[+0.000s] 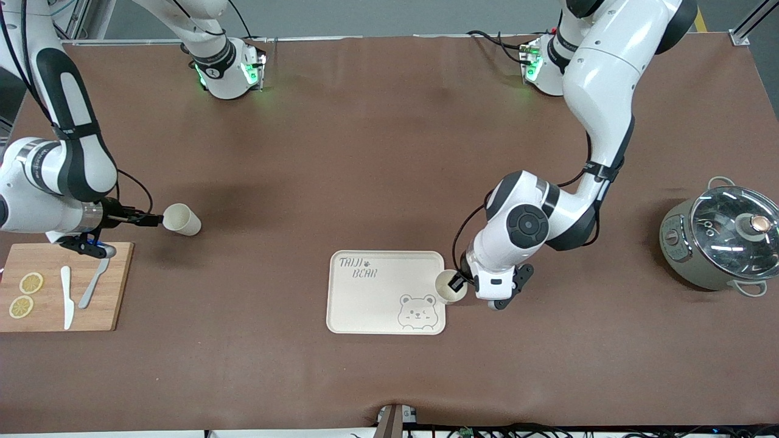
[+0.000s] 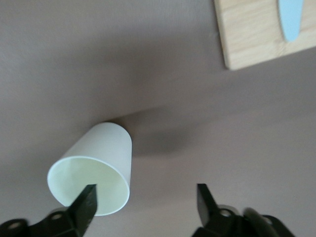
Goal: Place white IKEA cup upright on tray with both arms
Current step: 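Carry the cup onto the tray while the right gripper grasps the other cup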
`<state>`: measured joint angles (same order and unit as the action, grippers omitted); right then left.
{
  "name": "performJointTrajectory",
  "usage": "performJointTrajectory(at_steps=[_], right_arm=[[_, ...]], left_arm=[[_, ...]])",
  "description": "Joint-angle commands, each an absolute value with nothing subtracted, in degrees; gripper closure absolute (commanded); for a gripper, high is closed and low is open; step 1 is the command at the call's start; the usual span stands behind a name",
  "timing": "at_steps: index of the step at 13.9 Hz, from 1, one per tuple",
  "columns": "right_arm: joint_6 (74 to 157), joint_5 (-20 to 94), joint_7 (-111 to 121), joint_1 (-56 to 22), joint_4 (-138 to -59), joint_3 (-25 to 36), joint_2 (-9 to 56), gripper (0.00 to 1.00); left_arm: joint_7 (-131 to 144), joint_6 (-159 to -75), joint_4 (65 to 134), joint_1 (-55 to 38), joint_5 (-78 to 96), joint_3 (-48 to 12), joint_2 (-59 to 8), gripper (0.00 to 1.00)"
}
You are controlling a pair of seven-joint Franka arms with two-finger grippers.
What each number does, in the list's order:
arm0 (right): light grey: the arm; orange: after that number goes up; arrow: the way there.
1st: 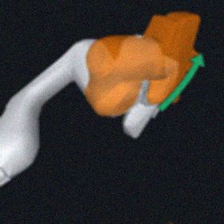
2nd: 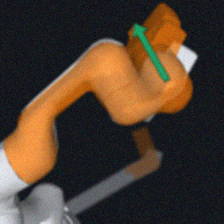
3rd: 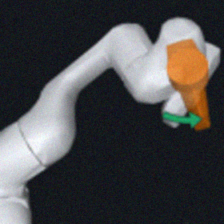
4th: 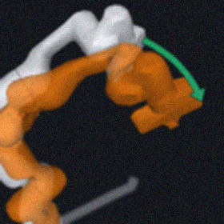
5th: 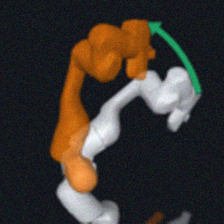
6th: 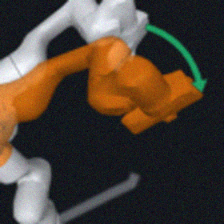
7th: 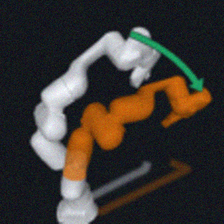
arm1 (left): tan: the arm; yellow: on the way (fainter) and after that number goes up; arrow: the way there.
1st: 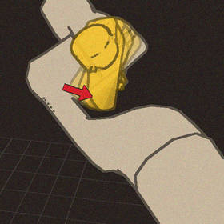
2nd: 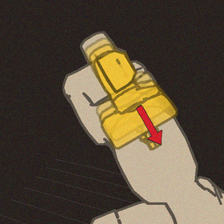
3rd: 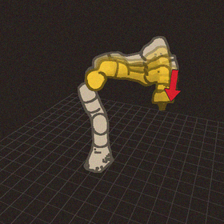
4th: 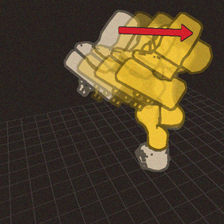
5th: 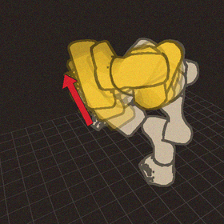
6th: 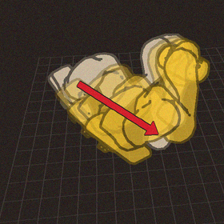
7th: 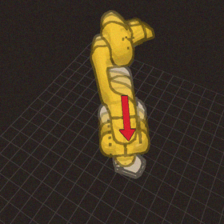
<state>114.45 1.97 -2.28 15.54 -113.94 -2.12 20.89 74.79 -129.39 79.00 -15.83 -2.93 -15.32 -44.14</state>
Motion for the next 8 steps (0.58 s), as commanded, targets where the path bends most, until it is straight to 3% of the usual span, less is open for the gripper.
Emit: performJointTrajectory(at_steps=[1,8], right_arm=[[115.31,2.37,-2.46,16.17,-116.81,-2.9,19.16,0.39],[121.45,5.53,-2.46,15.91,-121.63,-3.08,18.99,0.39]], left_arm=[[78.21,-132.18,77.17,-17.49,-2.46,-14.94,-46.66,1.0],[86.73,-134.3,77.26,-20.38,-2.46,-14.94,-47.81,1.0]])
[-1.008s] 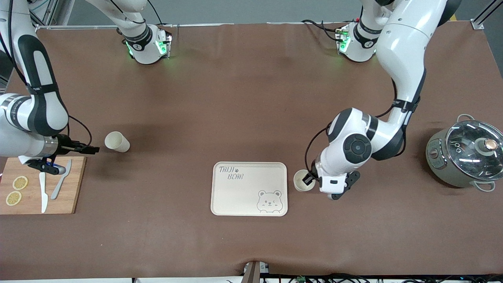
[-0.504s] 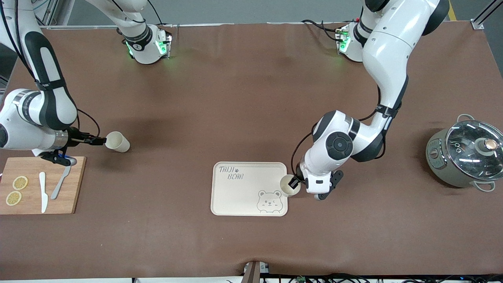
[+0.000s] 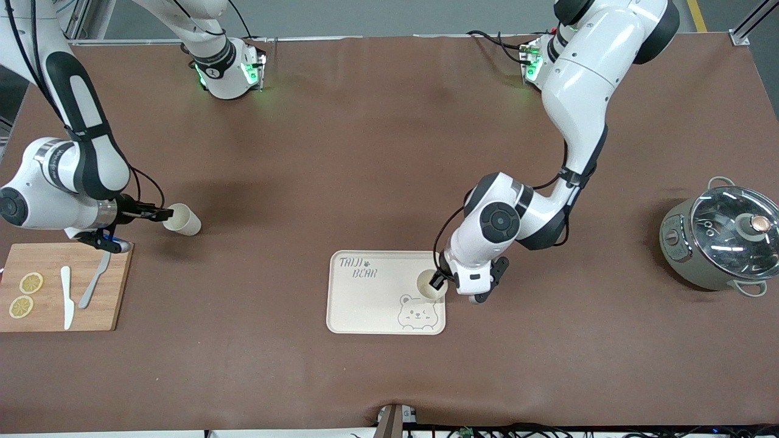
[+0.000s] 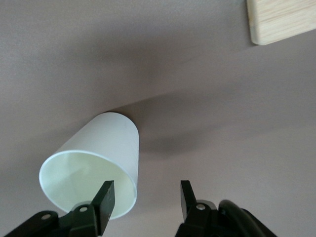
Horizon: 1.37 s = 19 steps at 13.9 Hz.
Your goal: Place white IKEA cup upright on tray with both arms
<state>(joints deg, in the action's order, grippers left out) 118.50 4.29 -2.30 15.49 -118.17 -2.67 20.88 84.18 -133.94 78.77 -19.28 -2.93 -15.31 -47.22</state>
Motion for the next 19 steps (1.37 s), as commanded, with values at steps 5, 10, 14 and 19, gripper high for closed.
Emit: performJointTrajectory(at_steps=[5,10,14,19], right_arm=[[120.25,7.02,-0.89,16.08,-122.7,-3.43,18.28,1.0],[113.76,14.06,0.71,15.3,-117.71,-3.52,16.08,1.0],[108.02,14.41,-2.98,13.81,-108.83,-3.6,16.61,1.0],[101.8,18.28,-10.97,11.34,-97.5,-3.6,17.83,1.0]], left_arm=[[90.08,-134.21,77.43,-21.97,-2.55,-14.77,-48.43,0.61],[92.37,-133.77,77.43,-22.5,-3.08,-14.59,-47.11,0.0],[92.37,-132.1,77.34,-21.53,-2.99,-14.5,-44.92,0.0],[91.93,-126.65,77.34,-19.17,-3.34,-14.41,-40.18,0.0]])
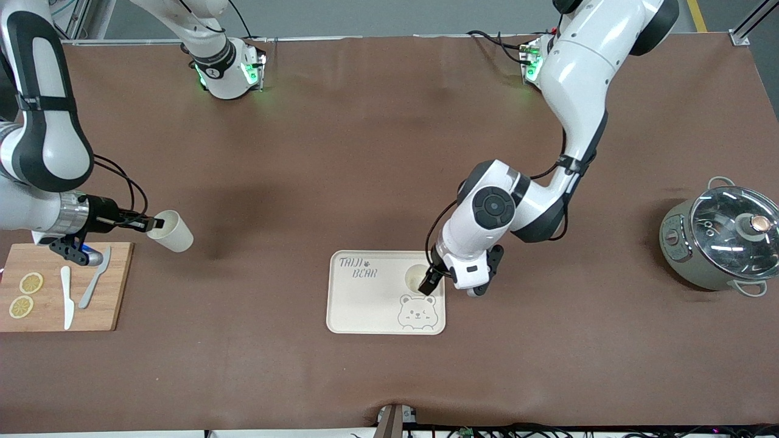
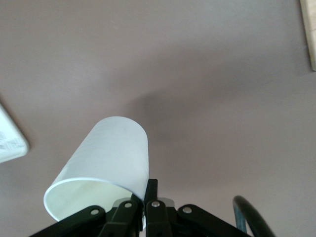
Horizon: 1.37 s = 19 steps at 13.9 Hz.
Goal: Place white IKEA cup upright on tray with both arms
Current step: 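Carry the second cup toward the tray while the left gripper withdraws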
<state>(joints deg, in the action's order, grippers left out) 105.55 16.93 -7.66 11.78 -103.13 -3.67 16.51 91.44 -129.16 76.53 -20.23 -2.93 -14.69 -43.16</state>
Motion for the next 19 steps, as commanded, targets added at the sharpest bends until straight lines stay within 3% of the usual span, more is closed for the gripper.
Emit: performJointTrajectory(at_steps=[1,6,9,14,19], right_arm=[[100.73,18.54,-13.6,10.38,-94.77,-3.69,18.71,1.0],[101.34,23.8,-29.69,1.6,-84.31,-3.52,26.61,1.0],[101.69,26.19,-36.29,0.97,-77.01,-3.52,34.08,1.0],[115.72,26.28,-48.93,-7.19,-76.82,-3.52,39.71,1.0],[124.7,25.66,-61.33,-15.99,-77.25,-3.43,43.24,1.0]], left_arm=[[91.85,-126.48,77.34,-18.9,-3.51,-14.41,-39.12,0.0],[90.45,-122.97,77.34,-16.1,-6.33,-14.5,-35.34,0.0],[85.01,-119.72,77.34,-15.21,-6.77,-14.41,-32.88,0.0],[79.21,-115.33,77.61,-10.73,-6.68,-14.59,-29.62,0.0],[72.09,-109.87,77.87,-7.22,-6.59,-14.59,-26.2,0.0]])
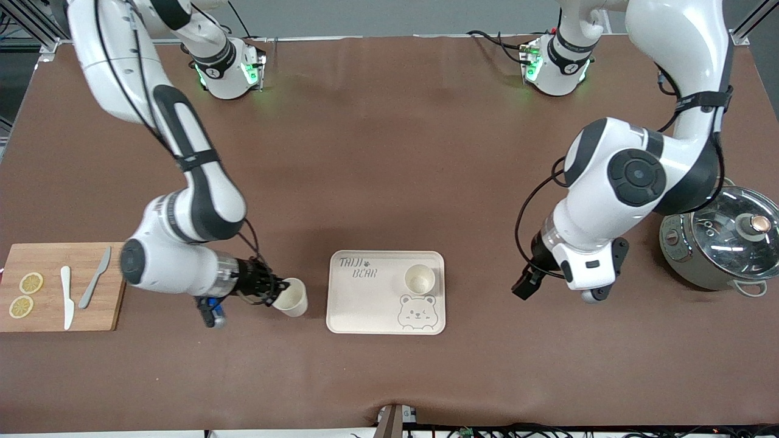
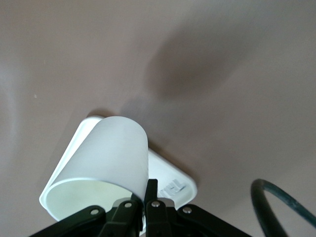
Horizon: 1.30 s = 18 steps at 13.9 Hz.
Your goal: Place white IKEA cup upright on tray with both arms
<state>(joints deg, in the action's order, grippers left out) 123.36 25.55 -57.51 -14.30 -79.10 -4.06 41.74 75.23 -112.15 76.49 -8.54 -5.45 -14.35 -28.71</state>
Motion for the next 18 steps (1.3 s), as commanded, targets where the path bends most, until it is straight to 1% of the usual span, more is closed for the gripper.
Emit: performJointTrajectory(at_steps=[1,4,8,13,16,17,18], right_arm=[[125.41,25.66,-63.0,-17.3,-77.34,-3.43,44.03,1.0],[127.7,25.58,-69.86,-21.0,-77.43,-3.34,45.44,1.0],[127.79,25.75,-70.75,-21.71,-78.39,-3.34,46.58,1.0],[127.36,26.45,-70.93,-22.76,-79.19,-3.43,47.02,1.0],[127.09,26.37,-72.07,-23.03,-79.19,-3.43,46.93,1.0],[127.0,25.76,-72.16,-23.46,-79.19,-3.43,47.02,0.91],[126.91,25.4,-72.07,-23.55,-79.19,-3.25,47.02,0.67]], left_arm=[[70.42,-108.38,77.87,-6.51,-6.59,-14.68,-25.5,0.0],[68.39,-104.95,77.96,-5.28,-6.59,-14.5,-24.0,0.0],[60.23,-97.58,78.13,-2.12,-6.5,-14.85,-20.93,0.0],[58.01,-93.96,78.49,-0.18,-6.15,-14.94,-16.79,0.0],[54.42,-93.6,81.72,1.84,-5.54,-15.12,-12.41,0.0],[52.14,-93.6,83.04,2.89,-5.1,-15.12,-11.0,0.0],[49.94,-93.6,83.93,3.94,-4.31,-15.12,-10.2,0.0]])
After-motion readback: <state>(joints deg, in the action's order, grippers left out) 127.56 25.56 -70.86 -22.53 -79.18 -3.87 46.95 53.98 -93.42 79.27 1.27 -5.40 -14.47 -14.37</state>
